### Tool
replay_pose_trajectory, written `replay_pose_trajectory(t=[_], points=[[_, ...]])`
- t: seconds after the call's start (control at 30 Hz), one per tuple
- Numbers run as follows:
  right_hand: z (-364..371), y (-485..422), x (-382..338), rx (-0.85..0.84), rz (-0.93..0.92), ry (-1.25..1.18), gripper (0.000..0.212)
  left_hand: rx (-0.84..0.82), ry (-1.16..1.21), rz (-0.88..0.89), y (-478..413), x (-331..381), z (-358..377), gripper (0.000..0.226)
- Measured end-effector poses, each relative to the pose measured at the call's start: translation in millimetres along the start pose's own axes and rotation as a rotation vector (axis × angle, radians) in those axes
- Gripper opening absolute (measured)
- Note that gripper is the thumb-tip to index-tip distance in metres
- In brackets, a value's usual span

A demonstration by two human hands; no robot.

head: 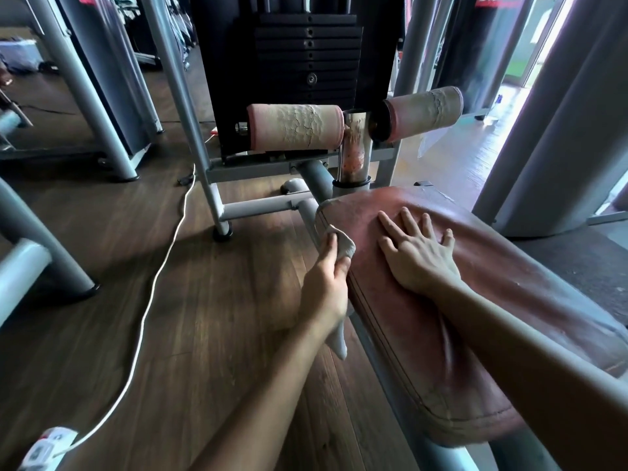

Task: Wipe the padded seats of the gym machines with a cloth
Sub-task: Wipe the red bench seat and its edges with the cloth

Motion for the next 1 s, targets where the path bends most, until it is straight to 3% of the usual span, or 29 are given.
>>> replay_pose_trajectory(t=[0.2,0.33,0.4,0.53,0.7,0.87,1.0], points=[[-6,2,5,-0.068,-0.051,-0.062,0.055,-0.139,-0.163,-0.055,-19,8,-12,0.052],[-26,44,27,-0.121,-0.235,-0.032,0.053,-0.044,-0.307,-0.031,-16,14,-13,0.043],[-33,77,51,-0.066,-0.293,-0.034,0.048,-0.026,-0.325,0.051,-9,23,-9,0.035],[-35,125,103,0.075,-0.123,-0.111,0.044,-0.1,-0.44,0.249,4,43,6,0.022],[-28,137,111,0.277,-0.084,-0.308,0.046,-0.255,-0.835,0.464,42,93,19,0.036],[-33,143,114,0.33,-0.005,-0.491,0.043,-0.518,-0.864,0.477,60,122,50,0.044],[-36,144,112,0.325,0.012,-0.48,0.041,-0.497,-0.938,0.46,53,116,33,0.061]])
Point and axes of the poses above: each hand's wrist, its own y-axis away from the middle knuckle, its own z-axis out of the palm, x = y × z, the point moved 1 cm from there along -y, towards the middle knuckle, and after that the axes turned 2 degrees about -y, right-handed, at the moved point
